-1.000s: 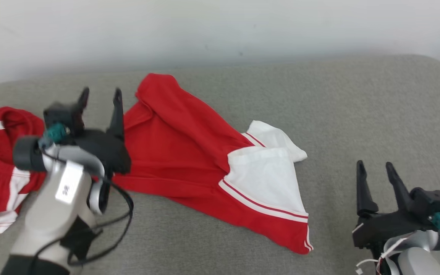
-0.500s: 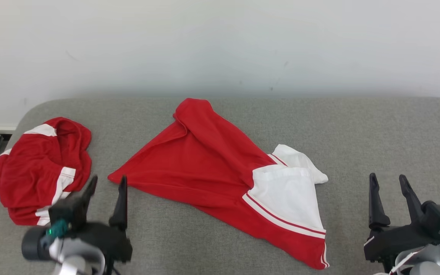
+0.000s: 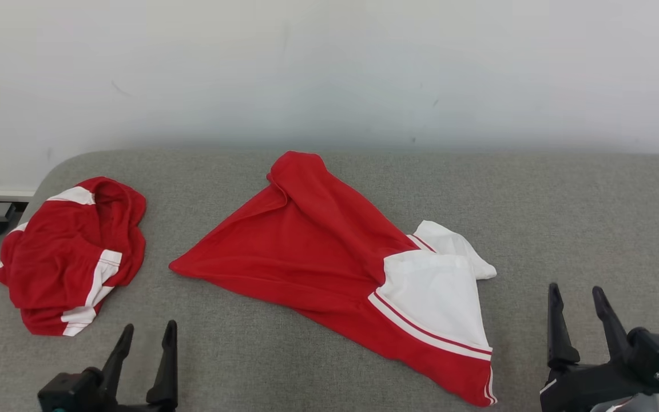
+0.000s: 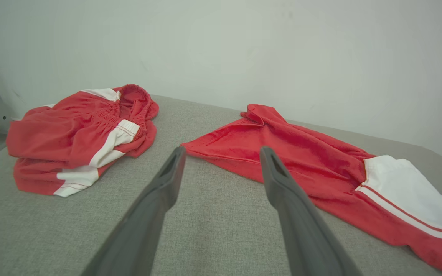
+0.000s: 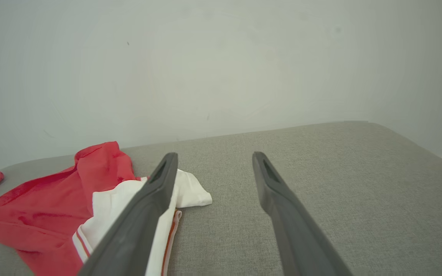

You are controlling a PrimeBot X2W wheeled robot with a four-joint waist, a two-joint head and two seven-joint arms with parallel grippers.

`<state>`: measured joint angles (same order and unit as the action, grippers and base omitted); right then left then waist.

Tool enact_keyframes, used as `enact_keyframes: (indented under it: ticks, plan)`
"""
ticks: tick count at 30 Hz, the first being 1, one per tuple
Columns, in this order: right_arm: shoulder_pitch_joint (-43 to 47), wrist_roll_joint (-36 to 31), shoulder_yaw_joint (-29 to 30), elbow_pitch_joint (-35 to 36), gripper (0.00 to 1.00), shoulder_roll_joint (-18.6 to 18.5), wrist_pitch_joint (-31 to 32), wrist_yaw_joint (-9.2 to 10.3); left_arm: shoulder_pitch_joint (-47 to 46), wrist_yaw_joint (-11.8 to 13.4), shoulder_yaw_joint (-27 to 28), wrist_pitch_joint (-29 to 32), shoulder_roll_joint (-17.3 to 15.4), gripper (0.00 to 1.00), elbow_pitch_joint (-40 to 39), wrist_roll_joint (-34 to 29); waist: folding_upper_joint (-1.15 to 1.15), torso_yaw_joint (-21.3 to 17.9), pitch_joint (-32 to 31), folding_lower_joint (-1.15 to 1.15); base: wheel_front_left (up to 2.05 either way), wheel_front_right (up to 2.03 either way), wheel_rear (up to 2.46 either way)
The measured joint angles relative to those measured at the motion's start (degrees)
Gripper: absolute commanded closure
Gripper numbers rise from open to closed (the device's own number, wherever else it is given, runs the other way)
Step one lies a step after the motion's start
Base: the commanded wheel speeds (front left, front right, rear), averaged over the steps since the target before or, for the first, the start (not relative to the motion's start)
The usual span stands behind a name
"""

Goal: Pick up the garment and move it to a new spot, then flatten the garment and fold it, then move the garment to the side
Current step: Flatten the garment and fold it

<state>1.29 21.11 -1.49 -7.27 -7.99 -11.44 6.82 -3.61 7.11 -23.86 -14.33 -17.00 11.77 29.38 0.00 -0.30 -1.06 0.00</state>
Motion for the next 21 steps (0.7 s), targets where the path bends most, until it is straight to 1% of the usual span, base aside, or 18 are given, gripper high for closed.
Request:
enact_keyframes:
  ticks: [8,13,21]
  plan:
    - [0.83,0.00,-0.79,0.07,0.00,0.38,0.09,-0.01,3.16,0.00,2.99,1.00,0.74,0.00,-3.08,-0.75,0.00,-0.43,0.91,0.00,0.00,0.00,0.00]
    - [0.75,0.00,-0.87,0.18,0.00,0.42,0.18,-0.01,3.38,0.00,4.46,2.79,1.20,0.00,-5.36,-2.77,0.00,-0.65,1.64,0.00,0.00,0.00,0.00]
    - [0.52,0.00,-0.83,0.14,0.00,0.48,0.32,-0.01,3.55,0.00,6.05,5.34,1.80,0.00,-7.86,-4.19,0.00,-1.06,2.32,0.00,0.00,0.00,0.00]
